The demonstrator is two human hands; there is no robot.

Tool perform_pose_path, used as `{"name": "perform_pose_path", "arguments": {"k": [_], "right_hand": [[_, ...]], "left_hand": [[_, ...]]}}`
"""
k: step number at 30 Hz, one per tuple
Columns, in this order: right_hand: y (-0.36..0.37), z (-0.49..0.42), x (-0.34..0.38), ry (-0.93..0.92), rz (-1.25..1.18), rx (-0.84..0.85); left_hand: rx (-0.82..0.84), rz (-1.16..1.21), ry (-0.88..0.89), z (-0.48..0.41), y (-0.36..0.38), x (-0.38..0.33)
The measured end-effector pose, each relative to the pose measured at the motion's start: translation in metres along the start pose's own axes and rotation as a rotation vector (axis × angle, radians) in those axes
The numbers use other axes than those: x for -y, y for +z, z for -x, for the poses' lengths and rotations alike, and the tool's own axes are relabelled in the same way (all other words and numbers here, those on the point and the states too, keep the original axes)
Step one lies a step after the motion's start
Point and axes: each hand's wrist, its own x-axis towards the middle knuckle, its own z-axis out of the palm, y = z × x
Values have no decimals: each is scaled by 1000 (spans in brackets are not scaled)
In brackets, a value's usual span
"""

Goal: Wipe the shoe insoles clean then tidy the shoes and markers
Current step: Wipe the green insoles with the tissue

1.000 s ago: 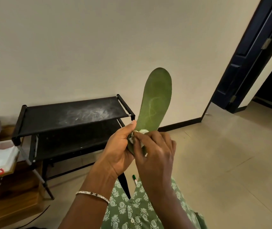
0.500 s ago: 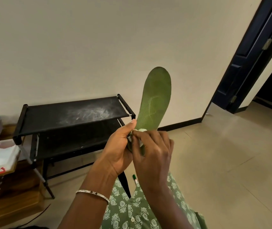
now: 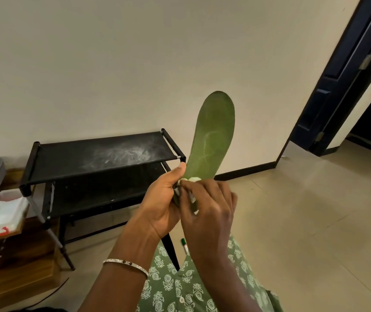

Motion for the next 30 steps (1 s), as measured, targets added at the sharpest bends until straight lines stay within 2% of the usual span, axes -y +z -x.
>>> {"name": "perform_pose_path", "arguments": {"k": [5, 10, 16, 21, 30], "right_hand": [[-5, -22, -14, 30, 67, -37], [-9, -41, -31, 139, -62, -28], [-10, -43, -39, 55, -111, -41], [-6, -44, -44, -50, -83, -26], [-8, 8, -37, -77, 0, 42]], "left_hand": [[24, -49, 41, 0, 4, 5], [64, -213, 111, 3, 5, 9], [52, -346, 137, 2, 0, 5], [-35, -488, 190, 3, -7, 0], [-244, -434, 368, 1, -10, -2]]}}
